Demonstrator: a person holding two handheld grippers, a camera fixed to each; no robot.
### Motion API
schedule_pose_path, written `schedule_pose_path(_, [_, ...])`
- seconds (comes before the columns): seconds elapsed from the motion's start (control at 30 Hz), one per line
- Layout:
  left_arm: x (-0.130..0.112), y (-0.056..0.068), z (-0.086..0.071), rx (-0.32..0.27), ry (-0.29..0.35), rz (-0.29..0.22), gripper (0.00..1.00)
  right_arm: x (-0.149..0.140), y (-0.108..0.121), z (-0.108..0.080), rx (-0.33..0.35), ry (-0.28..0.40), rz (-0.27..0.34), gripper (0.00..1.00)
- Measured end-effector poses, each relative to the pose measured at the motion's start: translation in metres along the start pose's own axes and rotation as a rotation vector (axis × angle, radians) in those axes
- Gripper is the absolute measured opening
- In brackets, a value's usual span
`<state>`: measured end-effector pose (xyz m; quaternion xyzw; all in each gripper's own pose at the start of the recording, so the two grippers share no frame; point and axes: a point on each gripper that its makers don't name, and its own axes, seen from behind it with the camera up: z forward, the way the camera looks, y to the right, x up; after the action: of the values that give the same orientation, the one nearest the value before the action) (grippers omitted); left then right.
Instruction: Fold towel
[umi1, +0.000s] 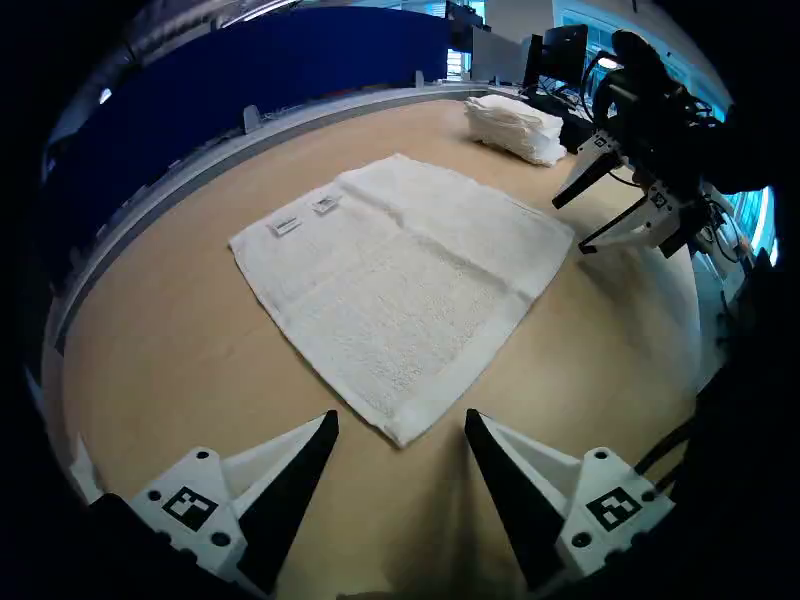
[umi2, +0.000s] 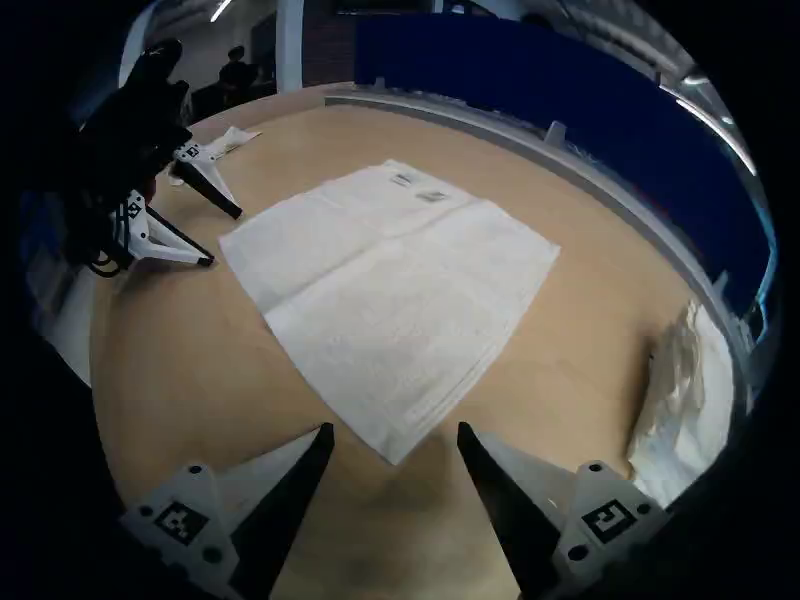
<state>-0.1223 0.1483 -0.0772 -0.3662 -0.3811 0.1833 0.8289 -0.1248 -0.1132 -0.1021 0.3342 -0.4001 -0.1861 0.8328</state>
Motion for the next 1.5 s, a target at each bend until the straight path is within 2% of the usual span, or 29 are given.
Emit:
schedule_pose_path(0.27, [-0.004,0.003,0.003,-0.001,-0.008,-0.024,0.82,-0.007,-0.003,0.003,0.007,-0.014,0.010,0.84])
schedule_pose_path(0.4, [-0.004,0.004,0.003,-0.003,-0.010,-0.018,0.77,-0.008,-0.008,0.004,0.021,-0.017,0.017,0.71])
schedule_pose_path(0.7, [-0.004,0.008,0.002,-0.009,-0.014,-0.009,0.64,-0.009,-0.013,0.004,0.018,-0.013,0.064,0.56])
schedule_pose_path(0.9, [-0.004,0.005,0.003,-0.008,-0.019,-0.015,0.54,-0.010,-0.011,0.002,0.005,-0.015,0.080,0.48])
schedule_pose_path(1.17, [-0.004,0.002,0.003,-0.006,-0.028,-0.014,0.47,-0.010,-0.011,0.002,-0.001,-0.024,0.083,0.37])
schedule_pose_path(1.3, [-0.005,-0.001,0.003,0.001,-0.032,-0.015,0.34,-0.010,-0.011,0.001,-0.006,-0.025,0.091,0.28])
schedule_pose_path(1.5, [-0.005,-0.003,0.003,0.008,-0.039,-0.012,0.23,-0.011,-0.009,0.000,-0.016,-0.029,0.101,0.20])
